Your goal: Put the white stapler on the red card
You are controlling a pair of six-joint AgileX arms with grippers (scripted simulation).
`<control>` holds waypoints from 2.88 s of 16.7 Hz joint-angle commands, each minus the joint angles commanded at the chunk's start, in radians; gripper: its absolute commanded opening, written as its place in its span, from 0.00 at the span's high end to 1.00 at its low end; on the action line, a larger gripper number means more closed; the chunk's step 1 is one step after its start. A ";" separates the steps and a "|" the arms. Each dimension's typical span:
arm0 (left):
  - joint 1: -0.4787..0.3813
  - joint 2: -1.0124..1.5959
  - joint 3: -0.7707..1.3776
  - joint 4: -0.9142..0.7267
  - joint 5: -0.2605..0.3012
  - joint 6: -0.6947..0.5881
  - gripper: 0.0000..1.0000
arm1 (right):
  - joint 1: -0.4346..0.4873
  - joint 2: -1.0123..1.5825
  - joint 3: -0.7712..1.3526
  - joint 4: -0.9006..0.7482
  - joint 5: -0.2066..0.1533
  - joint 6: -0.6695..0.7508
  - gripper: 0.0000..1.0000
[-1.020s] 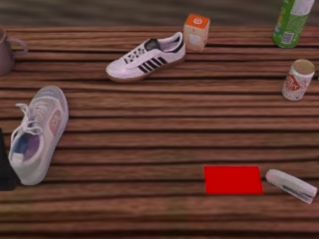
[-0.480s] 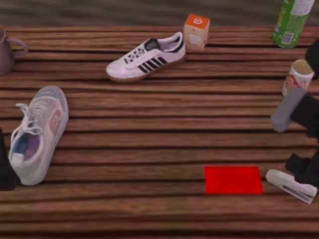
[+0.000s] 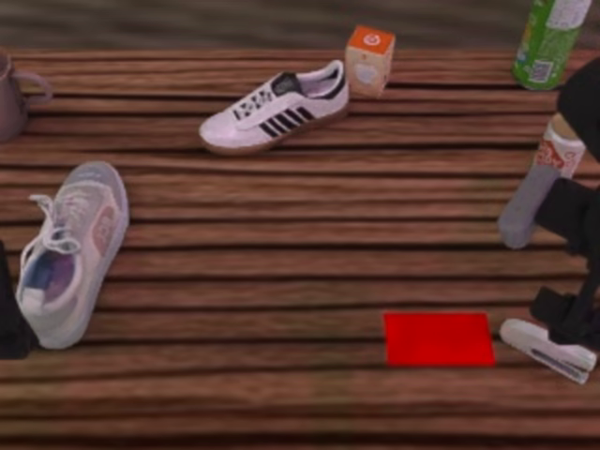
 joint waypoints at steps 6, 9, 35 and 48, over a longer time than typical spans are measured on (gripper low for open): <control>0.000 0.000 0.000 0.000 0.000 0.000 0.00 | 0.006 0.076 -0.091 0.166 0.000 0.001 0.00; 0.000 0.000 0.000 0.000 0.000 0.000 0.00 | 0.008 0.143 -0.170 0.320 0.000 0.005 0.00; 0.000 0.000 0.000 0.000 0.000 0.000 0.00 | 0.010 0.190 -0.220 0.408 0.000 0.007 1.00; 0.000 0.000 0.000 0.000 0.000 0.000 0.00 | 0.014 0.043 -0.033 0.054 0.000 -0.002 1.00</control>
